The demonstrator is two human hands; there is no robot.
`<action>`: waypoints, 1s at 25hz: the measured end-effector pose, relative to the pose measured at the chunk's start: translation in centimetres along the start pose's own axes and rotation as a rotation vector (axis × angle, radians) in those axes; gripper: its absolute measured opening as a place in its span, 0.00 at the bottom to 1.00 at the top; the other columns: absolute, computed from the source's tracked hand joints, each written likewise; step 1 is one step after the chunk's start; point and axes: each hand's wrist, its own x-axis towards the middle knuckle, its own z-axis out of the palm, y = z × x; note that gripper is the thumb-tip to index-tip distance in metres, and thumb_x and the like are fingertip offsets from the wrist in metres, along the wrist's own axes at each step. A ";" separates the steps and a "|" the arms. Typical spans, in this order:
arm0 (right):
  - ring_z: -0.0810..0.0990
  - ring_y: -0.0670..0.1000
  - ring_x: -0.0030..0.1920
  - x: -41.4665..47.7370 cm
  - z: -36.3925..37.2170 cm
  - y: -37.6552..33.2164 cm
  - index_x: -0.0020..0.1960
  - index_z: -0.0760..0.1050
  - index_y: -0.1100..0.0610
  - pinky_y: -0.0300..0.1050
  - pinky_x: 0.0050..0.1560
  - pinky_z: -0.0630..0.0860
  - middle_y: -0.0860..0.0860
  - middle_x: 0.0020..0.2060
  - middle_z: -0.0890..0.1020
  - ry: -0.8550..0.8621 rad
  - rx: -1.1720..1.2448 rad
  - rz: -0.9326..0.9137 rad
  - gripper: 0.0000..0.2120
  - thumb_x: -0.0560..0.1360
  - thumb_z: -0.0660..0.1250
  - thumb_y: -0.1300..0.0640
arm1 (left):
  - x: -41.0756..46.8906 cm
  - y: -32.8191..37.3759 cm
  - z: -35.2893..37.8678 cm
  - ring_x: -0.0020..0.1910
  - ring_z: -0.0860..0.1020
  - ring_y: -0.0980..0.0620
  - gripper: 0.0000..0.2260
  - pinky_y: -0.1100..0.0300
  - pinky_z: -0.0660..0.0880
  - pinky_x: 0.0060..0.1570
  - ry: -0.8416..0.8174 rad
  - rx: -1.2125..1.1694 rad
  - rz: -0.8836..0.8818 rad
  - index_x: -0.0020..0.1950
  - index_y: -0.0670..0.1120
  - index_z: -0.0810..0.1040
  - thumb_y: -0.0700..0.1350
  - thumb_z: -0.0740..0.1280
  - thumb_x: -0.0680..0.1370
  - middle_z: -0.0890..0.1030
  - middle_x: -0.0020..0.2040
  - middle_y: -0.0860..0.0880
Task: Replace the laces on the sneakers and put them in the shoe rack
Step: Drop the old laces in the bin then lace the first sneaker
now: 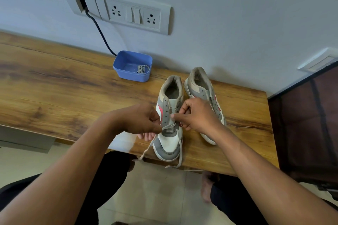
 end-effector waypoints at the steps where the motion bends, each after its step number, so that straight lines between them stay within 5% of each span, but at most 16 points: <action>1: 0.87 0.54 0.34 -0.5 0.0 -0.3 0.45 0.80 0.62 0.50 0.36 0.86 0.56 0.33 0.86 -0.029 0.053 0.038 0.15 0.75 0.78 0.50 | 0.0 0.5 0.4 0.40 0.86 0.45 0.10 0.54 0.83 0.46 -0.004 -0.046 0.029 0.39 0.40 0.82 0.39 0.67 0.79 0.86 0.38 0.42; 6: 0.86 0.53 0.35 -3.4 0.5 -0.7 0.50 0.80 0.62 0.48 0.39 0.85 0.57 0.35 0.85 -0.295 0.596 0.260 0.05 0.82 0.67 0.62 | 0.3 2.2 1.6 0.41 0.84 0.47 0.09 0.57 0.81 0.43 -0.078 -0.162 0.135 0.47 0.37 0.84 0.41 0.68 0.82 0.87 0.43 0.44; 9: 0.86 0.52 0.37 -4.0 -1.7 0.8 0.55 0.80 0.63 0.51 0.41 0.87 0.57 0.39 0.86 -0.212 0.762 0.310 0.05 0.79 0.70 0.67 | 0.2 2.4 1.2 0.38 0.84 0.49 0.08 0.58 0.81 0.40 0.039 -0.166 0.117 0.49 0.39 0.84 0.43 0.69 0.81 0.87 0.41 0.43; 11: 0.82 0.49 0.32 -4.2 -4.0 1.9 0.53 0.82 0.63 0.46 0.35 0.84 0.54 0.35 0.84 -0.081 0.680 0.287 0.04 0.79 0.71 0.66 | 0.6 2.0 0.9 0.36 0.84 0.51 0.04 0.58 0.79 0.38 0.209 -0.014 0.114 0.53 0.45 0.83 0.43 0.72 0.79 0.86 0.38 0.46; 15: 0.77 0.48 0.28 -4.4 -6.5 4.4 0.47 0.84 0.58 0.42 0.31 0.77 0.50 0.32 0.84 0.228 0.318 0.206 0.05 0.77 0.71 0.66 | 1.2 1.7 1.7 0.47 0.78 0.51 0.28 0.56 0.77 0.46 0.337 0.481 0.046 0.71 0.59 0.71 0.46 0.76 0.74 0.79 0.45 0.54; 18: 0.85 0.48 0.34 -4.0 -5.7 5.2 0.44 0.84 0.54 0.48 0.39 0.84 0.47 0.38 0.87 0.178 0.017 0.120 0.05 0.77 0.73 0.62 | 1.9 1.6 2.0 0.53 0.77 0.48 0.37 0.54 0.76 0.49 0.320 0.583 0.001 0.78 0.59 0.62 0.49 0.76 0.74 0.81 0.55 0.49; 22: 0.83 0.50 0.47 -4.4 -4.8 4.3 0.51 0.86 0.49 0.42 0.44 0.73 0.48 0.48 0.86 0.347 -0.420 -0.086 0.03 0.77 0.74 0.54 | 2.6 2.3 1.1 0.57 0.78 0.47 0.34 0.51 0.78 0.55 0.315 0.572 -0.026 0.78 0.58 0.65 0.48 0.75 0.75 0.81 0.59 0.48; 25: 0.82 0.44 0.43 -5.6 -3.0 2.9 0.48 0.85 0.49 0.40 0.42 0.77 0.44 0.43 0.85 0.374 -0.392 -0.276 0.01 0.77 0.74 0.53 | 3.0 3.3 0.3 0.55 0.79 0.48 0.24 0.52 0.78 0.54 0.327 0.582 -0.019 0.73 0.57 0.74 0.46 0.73 0.78 0.81 0.59 0.49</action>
